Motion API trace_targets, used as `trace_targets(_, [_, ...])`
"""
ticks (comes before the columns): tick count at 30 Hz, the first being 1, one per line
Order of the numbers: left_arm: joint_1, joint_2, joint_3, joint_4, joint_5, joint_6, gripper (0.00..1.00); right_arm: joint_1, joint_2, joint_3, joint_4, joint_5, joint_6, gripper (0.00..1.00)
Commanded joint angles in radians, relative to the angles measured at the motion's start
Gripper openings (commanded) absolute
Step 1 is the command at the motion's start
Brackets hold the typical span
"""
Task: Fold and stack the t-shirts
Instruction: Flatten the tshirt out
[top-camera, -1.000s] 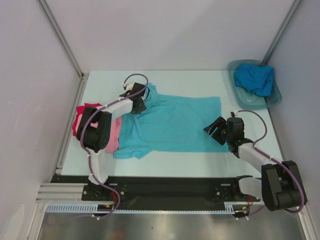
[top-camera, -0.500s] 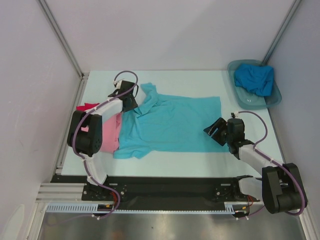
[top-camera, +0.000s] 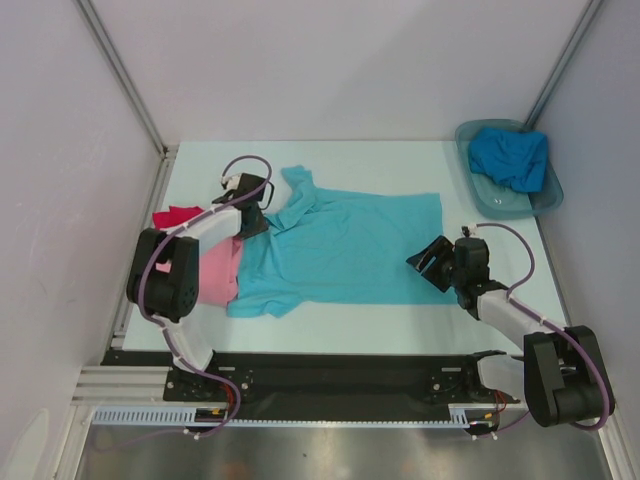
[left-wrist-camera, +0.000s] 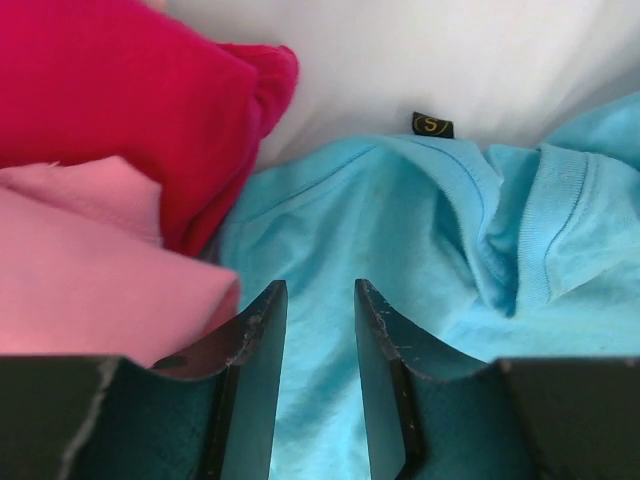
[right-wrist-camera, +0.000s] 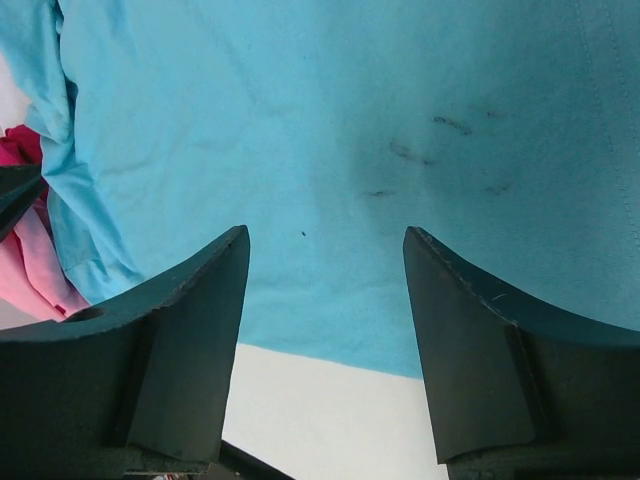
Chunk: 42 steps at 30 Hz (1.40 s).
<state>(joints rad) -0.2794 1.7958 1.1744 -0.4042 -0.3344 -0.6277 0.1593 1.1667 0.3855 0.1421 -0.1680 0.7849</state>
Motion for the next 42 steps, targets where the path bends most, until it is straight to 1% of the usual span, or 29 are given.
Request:
trace_targets(1, [0.002, -0.087, -0.013, -0.031, -0.061, -0.012, 0.39, -0.004, 0.001, -0.01, 0.037, -0.016, 0.004, 0.67])
trace_targets(6, [0.051, -0.151, -0.062, -0.047, -0.039, 0.003, 0.39, -0.024, -0.032, -0.025, 0.04, -0.033, 0.011, 0.67])
trace_targets(10, [0.086, -0.154, -0.099, -0.062, -0.028, 0.014, 0.39, -0.064, -0.067, -0.034, 0.04, -0.065, 0.022, 0.67])
trace_targets(16, [0.082, -0.136, -0.122, -0.047, 0.027, 0.003, 0.38, -0.092, -0.143, -0.001, -0.024, -0.073, 0.019, 0.66])
trace_targets(22, [0.055, -0.118, -0.133, -0.018, 0.066, 0.019, 0.37, -0.101, -0.154, 0.001, -0.033, -0.082, 0.022, 0.66])
trace_targets(25, [0.055, -0.099, -0.128, -0.03, 0.057, 0.017, 0.37, -0.124, -0.171, -0.011, -0.026, -0.105, 0.034, 0.65])
trace_targets(28, [0.055, -0.069, -0.107, -0.061, 0.018, 0.014, 0.35, -0.141, -0.203, -0.011, -0.044, -0.116, 0.033, 0.65])
trace_targets(32, [0.057, -0.026, -0.053, -0.123, -0.024, 0.022, 0.34, -0.184, -0.294, -0.008, -0.082, -0.148, 0.03, 0.65])
trace_targets(36, [0.065, 0.004, -0.01, -0.151, -0.032, 0.034, 0.34, -0.218, -0.357, -0.004, -0.122, -0.176, 0.024, 0.65])
trace_targets(42, [0.094, -0.013, 0.004, -0.151, -0.018, 0.06, 0.36, -0.228, -0.348, -0.014, -0.131, -0.199, 0.013, 0.65])
